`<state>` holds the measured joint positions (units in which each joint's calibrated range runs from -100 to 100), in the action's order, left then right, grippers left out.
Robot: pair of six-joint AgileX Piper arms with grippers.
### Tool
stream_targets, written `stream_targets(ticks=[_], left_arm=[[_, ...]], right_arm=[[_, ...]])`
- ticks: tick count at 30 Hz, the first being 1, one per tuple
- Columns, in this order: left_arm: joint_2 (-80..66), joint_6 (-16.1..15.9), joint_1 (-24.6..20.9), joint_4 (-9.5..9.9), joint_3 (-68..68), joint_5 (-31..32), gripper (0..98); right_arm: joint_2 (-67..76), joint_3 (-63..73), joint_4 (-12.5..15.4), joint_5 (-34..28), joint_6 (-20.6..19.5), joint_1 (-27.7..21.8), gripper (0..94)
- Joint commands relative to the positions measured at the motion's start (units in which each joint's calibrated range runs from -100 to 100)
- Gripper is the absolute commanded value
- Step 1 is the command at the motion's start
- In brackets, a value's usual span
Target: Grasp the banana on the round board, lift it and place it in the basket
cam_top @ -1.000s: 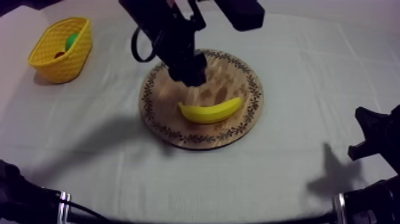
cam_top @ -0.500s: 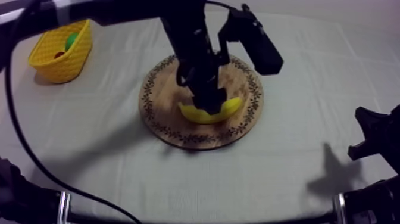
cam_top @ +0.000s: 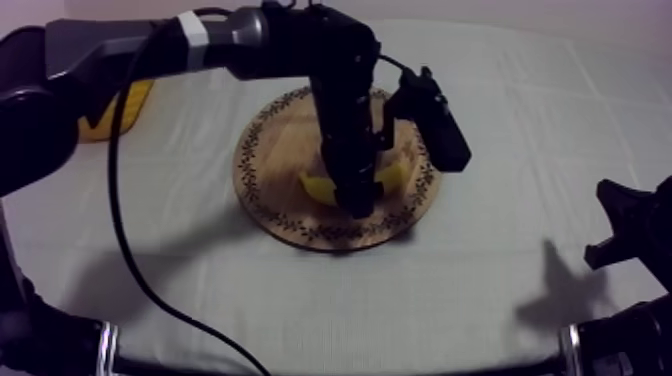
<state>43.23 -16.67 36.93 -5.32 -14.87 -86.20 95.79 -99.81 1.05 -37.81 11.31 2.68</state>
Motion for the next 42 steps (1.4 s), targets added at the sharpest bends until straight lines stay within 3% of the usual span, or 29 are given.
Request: stream_targets(ticks=[1, 7, 14, 20, 24, 32, 42], left_arm=[[0.9, -0.1, 0.0, -0.19, -0.6, -0.1, 70.6], [2.5, -0.8, -0.3, -0.57, -1.0, -0.1, 65.9], [4.4, -1.2, -0.2, -1.04, -1.8, -1.3, 51.1], [3.6, -0.5, -0.4, -1.36, -2.1, -1.8, 25.8], [0.3, 0.5, -1.5, -1.37, -0.2, -1.9, 14.9], [-13.6, 3.4, -6.1, 0.89, 8.5, -2.6, 10.4], [-30.9, 4.4, -18.8, 4.72, 8.5, -8.9, 10.0]], right_arm=[[0.0, 0.0, 0.0, 0.0, -0.1, 0.0, 0.2], [0.0, 0.0, 0.0, 0.0, -0.1, 0.0, 0.2], [0.0, 0.0, 0.0, 0.0, -0.1, 0.0, 0.2], [0.0, 0.0, 0.0, 0.0, -0.1, 0.0, 0.2], [0.0, 0.0, 0.0, 0.0, -0.1, 0.0, 0.2], [0.0, 0.0, 0.0, 0.0, -0.1, 0.0, 0.2], [0.0, 0.0, 0.0, 0.0, -0.1, 0.0, 0.2]])
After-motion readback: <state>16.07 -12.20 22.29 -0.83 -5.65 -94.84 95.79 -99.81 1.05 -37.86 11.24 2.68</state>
